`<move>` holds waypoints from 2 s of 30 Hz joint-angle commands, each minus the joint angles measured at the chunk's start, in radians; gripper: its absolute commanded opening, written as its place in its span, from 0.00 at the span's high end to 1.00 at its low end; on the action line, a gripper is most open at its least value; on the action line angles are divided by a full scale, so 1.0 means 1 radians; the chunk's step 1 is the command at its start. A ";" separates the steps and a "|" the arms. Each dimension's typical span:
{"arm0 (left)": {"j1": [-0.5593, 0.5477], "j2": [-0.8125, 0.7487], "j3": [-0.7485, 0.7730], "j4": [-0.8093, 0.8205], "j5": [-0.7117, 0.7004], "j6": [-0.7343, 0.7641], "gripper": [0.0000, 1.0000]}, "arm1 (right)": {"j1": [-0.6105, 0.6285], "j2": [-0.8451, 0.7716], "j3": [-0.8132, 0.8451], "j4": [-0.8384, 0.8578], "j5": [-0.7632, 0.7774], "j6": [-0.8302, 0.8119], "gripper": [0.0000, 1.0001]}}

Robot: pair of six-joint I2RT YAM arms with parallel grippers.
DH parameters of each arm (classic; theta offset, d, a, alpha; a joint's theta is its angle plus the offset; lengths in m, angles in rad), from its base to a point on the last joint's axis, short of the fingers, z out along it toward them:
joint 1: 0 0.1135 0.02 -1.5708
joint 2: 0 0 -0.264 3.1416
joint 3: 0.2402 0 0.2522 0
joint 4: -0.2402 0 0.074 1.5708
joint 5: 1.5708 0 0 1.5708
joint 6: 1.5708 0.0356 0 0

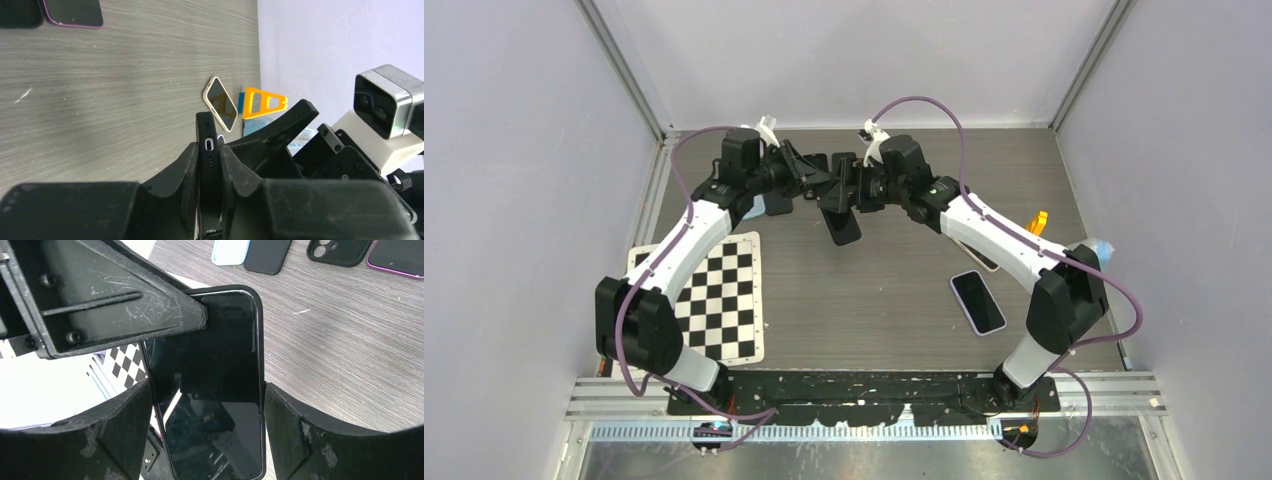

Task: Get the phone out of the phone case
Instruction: Pick up the phone at the center of the board.

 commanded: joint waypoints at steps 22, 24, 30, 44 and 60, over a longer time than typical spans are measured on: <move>0.072 -0.030 0.241 0.038 0.557 0.318 1.00 | -0.131 -0.233 -0.226 0.500 -0.464 0.146 0.05; 0.072 -0.045 0.237 0.107 0.655 0.288 1.00 | -0.121 -0.210 -0.224 0.557 -0.515 0.196 0.08; 0.072 -0.084 0.213 0.325 0.763 0.178 1.00 | -0.101 -0.190 -0.188 0.513 -0.508 0.170 0.17; 0.071 -0.087 0.208 0.428 0.733 0.085 1.00 | -0.061 -0.174 -0.180 0.548 -0.561 0.240 0.99; 0.072 -0.113 0.122 0.357 0.758 0.095 0.48 | -0.061 -0.119 -0.066 0.721 -0.596 0.367 0.99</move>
